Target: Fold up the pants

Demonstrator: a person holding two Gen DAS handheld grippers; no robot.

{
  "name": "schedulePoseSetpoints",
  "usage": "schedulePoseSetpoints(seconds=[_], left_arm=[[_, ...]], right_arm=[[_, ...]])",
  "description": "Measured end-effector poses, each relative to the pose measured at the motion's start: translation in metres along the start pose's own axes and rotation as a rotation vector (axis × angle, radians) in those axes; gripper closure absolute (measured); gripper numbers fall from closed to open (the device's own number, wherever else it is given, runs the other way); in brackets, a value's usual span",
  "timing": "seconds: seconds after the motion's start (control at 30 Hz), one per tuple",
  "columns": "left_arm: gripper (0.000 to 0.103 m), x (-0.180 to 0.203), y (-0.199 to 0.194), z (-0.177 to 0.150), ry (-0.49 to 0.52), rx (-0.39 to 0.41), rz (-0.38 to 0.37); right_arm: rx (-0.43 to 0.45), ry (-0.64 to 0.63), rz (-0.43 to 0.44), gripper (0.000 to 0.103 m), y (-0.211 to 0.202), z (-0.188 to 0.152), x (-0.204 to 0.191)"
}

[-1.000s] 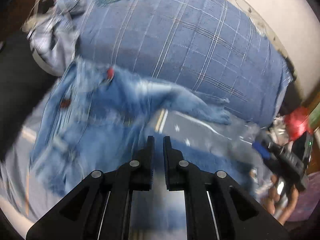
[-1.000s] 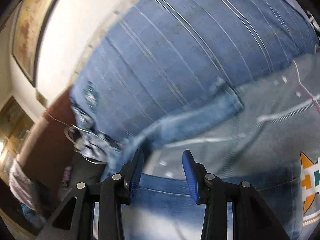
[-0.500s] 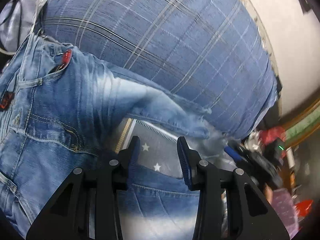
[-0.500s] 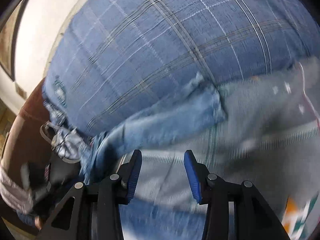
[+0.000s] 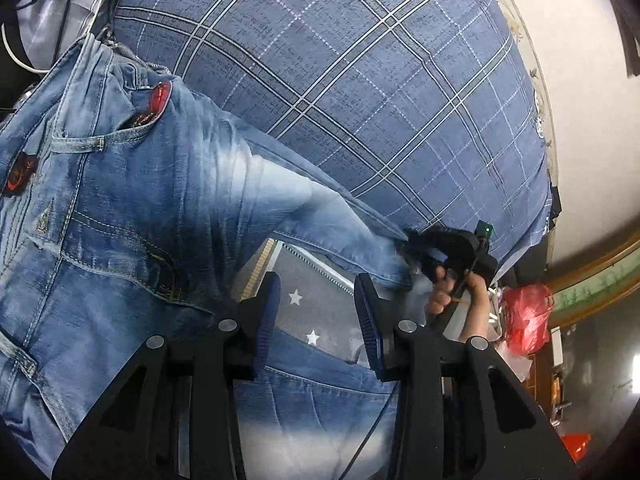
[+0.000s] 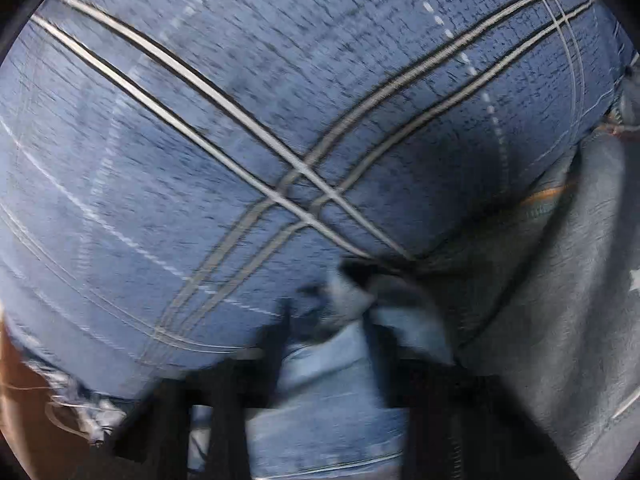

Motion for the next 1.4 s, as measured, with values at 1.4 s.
schedulePoseSetpoints(seconds=[1.4], left_arm=[[0.066,0.026,0.059,0.016,0.03,-0.137,-0.038]], right_arm=[[0.184,-0.249,0.637,0.096,-0.181,-0.244,0.018]])
Point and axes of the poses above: each gripper's, at about its wrist camera, not at the fingertips, and y roughly the way its jaws point, x to its right, z to its top, the point moved 3 cm from there along y, roughly the way its jaws point, and after that the axes turned 5 degrees about -x, right-handed, at the moved point
